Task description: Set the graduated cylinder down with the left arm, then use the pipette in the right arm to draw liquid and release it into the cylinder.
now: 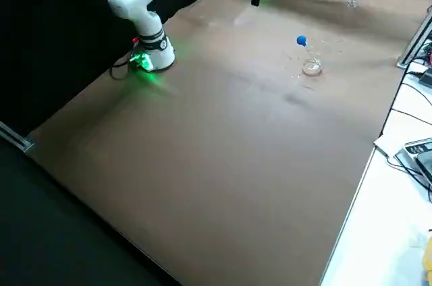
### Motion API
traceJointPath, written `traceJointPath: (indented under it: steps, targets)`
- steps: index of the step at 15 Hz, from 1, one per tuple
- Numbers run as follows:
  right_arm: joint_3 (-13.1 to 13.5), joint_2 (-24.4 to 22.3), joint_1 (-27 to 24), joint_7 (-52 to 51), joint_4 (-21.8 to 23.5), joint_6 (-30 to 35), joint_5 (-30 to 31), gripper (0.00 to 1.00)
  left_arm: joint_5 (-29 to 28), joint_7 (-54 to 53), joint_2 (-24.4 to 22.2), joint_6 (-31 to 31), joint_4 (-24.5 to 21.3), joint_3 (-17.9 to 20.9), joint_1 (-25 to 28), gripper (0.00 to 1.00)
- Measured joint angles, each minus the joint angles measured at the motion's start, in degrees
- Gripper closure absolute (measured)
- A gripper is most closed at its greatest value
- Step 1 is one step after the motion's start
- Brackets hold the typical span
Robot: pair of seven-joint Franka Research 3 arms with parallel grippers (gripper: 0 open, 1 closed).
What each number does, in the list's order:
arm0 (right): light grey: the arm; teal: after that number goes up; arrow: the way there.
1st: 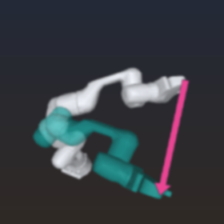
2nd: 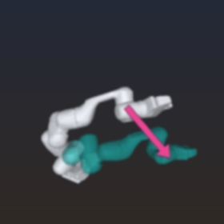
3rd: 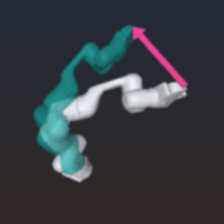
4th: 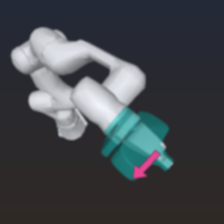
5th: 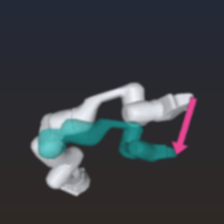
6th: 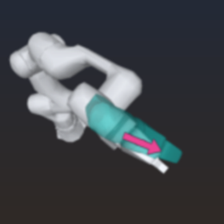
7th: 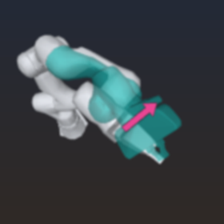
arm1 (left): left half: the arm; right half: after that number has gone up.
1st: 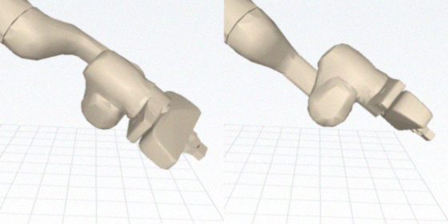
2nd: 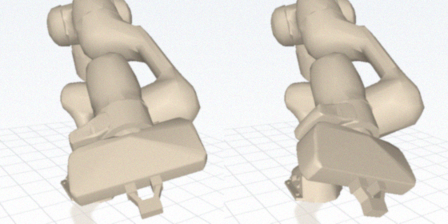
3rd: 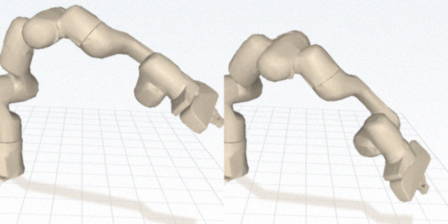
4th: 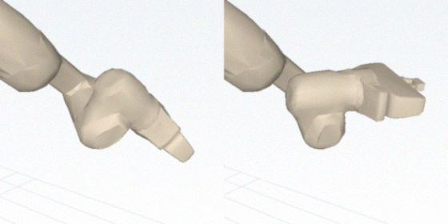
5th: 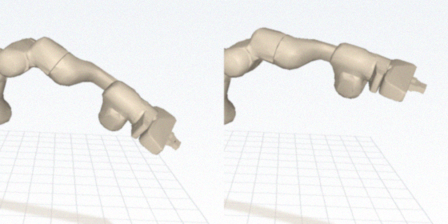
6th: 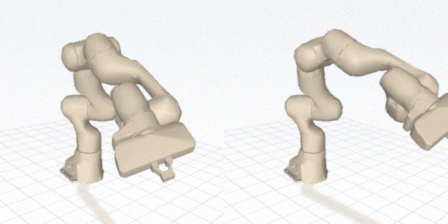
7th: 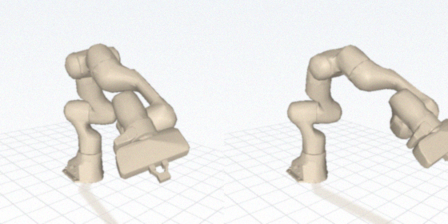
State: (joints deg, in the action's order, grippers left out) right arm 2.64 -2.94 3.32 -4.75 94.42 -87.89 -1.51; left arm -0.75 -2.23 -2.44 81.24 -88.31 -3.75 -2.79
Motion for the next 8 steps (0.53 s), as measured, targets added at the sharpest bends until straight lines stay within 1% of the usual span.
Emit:
traceJointPath:
  steps: [1,3,5,7,8]
  targets:
    - [0.01,-0.04,0.3,0.0,0.31,-0.2,-1.14,0.0,-0.03,0.0,0.38,0.0,-0.09,0.0,0.11,0.0]
    - [0.03,-0.02,0.72,0.01,1.54,-2.28,-5.43,0.0,-0.11,-1.46,1.49,0.03,-0.15,0.08,0.44,0.0]
    - [0.05,0.18,1.55,0.01,4.28,-7.12,-7.7,0.0,-0.2,-6.77,2.78,0.22,-0.18,0.15,1.61,0.0]
    - [0.04,1.04,3.04,0.02,7.41,-12.18,-9.72,0.0,-0.2,-13.07,4.05,1.03,-0.19,0.2,4.2,0.0]
    - [0.05,1.78,3.8,0.04,8.34,-13.5,-10.59,0.0,-0.2,-16.51,4.68,1.93,-0.2,0.22,5.87,0.0]
